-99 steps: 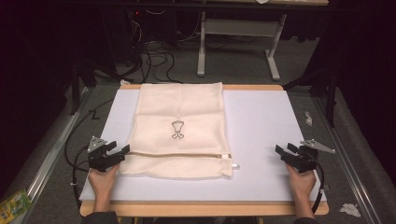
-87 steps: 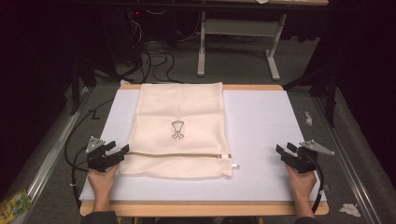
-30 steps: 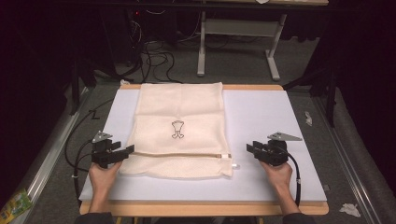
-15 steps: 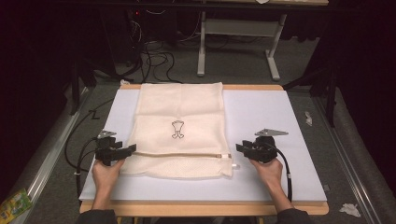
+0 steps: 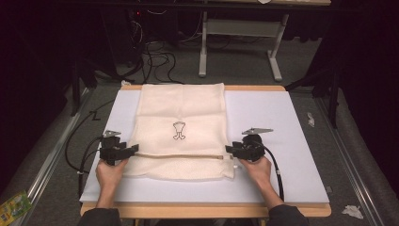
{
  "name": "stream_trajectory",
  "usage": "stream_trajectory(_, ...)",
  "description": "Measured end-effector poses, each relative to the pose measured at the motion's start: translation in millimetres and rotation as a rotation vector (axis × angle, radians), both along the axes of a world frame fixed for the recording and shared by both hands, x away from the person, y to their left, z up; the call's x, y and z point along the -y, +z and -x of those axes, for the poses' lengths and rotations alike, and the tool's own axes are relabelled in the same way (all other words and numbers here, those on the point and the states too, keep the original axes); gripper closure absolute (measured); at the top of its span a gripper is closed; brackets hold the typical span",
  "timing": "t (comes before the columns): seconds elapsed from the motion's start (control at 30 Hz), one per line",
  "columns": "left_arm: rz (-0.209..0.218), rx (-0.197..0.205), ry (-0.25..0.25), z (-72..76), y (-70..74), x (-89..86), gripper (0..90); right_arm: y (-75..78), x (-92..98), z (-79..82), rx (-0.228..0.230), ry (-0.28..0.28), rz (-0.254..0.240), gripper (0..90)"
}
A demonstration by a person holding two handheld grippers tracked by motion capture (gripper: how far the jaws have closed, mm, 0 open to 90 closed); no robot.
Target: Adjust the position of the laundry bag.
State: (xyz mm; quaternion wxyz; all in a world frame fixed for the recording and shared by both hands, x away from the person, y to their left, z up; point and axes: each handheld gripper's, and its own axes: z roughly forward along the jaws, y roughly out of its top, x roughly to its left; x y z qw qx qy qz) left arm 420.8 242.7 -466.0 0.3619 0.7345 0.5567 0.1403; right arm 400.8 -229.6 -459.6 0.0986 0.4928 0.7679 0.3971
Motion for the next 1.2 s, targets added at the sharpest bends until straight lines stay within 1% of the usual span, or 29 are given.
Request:
stream_trajectory(0.03, -0.003, -0.008, -0.001, -1.0, 0.0, -0.1, 41.7, 0.0, -2.0, -0.9, -0.001, 0.001, -0.001, 58.0)
stream_trajectory(0.07, -0.001, -0.010, 0.002, -1.7, -0.1, 0.1, 42.9, -1.2, -5.4, -3.4, -0.009, 0.000, 0.007, 57.9)
stream_trajectory(0.13, -0.003, -0.016, 0.002, -2.9, 0.3, 0.1, 43.9, -2.1, -6.6, -4.8, -0.015, 0.000, 0.008, 57.9)
stream_trajectory(0.27, -0.013, -0.023, 0.007, -4.6, -1.5, 0.7, 51.0, -7.4, -9.7, -9.2, -0.044, 0.001, 0.005, 59.0)
stream_trajectory(0.37, -0.019, -0.022, 0.011, -5.6, -1.8, 0.1, 62.2, -11.4, -12.0, -12.3, -0.064, 0.015, 0.013, 66.2)
stream_trajectory(0.4, -0.025, -0.022, 0.008, -6.0, -2.0, -0.5, 66.6, -12.1, -11.9, -13.0, -0.071, 0.016, 0.008, 69.6)
stream_trajectory(0.43, -0.027, -0.022, 0.006, -6.3, -2.1, -1.0, 74.7, -13.2, -11.3, -14.1, -0.078, 0.015, -0.002, 76.2)
stream_trajectory(0.47, -0.026, -0.024, 0.003, -6.5, -1.9, -1.5, 74.7, -13.2, -11.3, -14.1, -0.078, 0.015, -0.002, 76.2)
stream_trajectory(0.53, -0.017, -0.022, -0.006, -6.3, -1.0, -2.5, 82.3, -13.9, -10.6, -14.6, -0.081, 0.023, -0.002, 82.6)
stream_trajectory(0.57, -0.012, -0.026, -0.012, -6.5, -0.7, -2.5, 84.9, -13.9, -10.4, -14.7, -0.076, 0.030, 0.001, 83.9)
stream_trajectory(0.7, 0.003, -0.024, -0.024, -6.6, 0.9, -2.3, 87.4, -12.3, -8.9, -14.1, -0.074, 0.038, -0.005, 86.0)
stream_trajectory(0.77, 0.007, -0.014, -0.028, -5.9, 2.4, -2.7, 87.6, -11.8, -8.3, -14.0, -0.072, 0.040, -0.003, 86.3)
stream_trajectory(0.8, 0.011, -0.012, -0.032, -5.9, 3.1, -3.1, 87.7, -10.7, -7.4, -13.3, -0.060, 0.041, -0.006, 86.6)
stream_trajectory(0.87, 0.018, -0.006, -0.035, -6.5, 4.3, -3.6, 87.8, -10.4, -7.1, -13.0, -0.056, 0.042, -0.007, 86.7)
stream_trajectory(0.9, 0.027, -0.006, -0.035, -6.7, 5.4, -3.4, 87.8, -9.8, -6.8, -12.5, -0.053, 0.042, -0.008, 86.8)
stream_trajectory(0.97, 0.047, 0.005, -0.038, -7.5, 7.5, -2.4, 87.9, -8.8, -6.0, -12.0, -0.050, 0.039, -0.007, 86.8)
stream_trajectory(1.0, 0.049, 0.009, -0.039, -7.9, 8.3, -1.0, 88.0, -7.1, -3.9, -11.4, -0.044, 0.033, -0.001, 86.8)
stream_trajectory(1.07, 0.043, 0.013, -0.049, -8.4, 8.8, 2.7, 88.0, -6.0, -2.6, -10.7, -0.045, 0.029, -0.005, 86.9)
stream_trajectory(1.2, 0.040, 0.016, -0.063, -8.8, 8.7, 7.4, 88.0, -2.0, 3.7, -9.2, -0.032, 0.020, -0.007, 87.0)
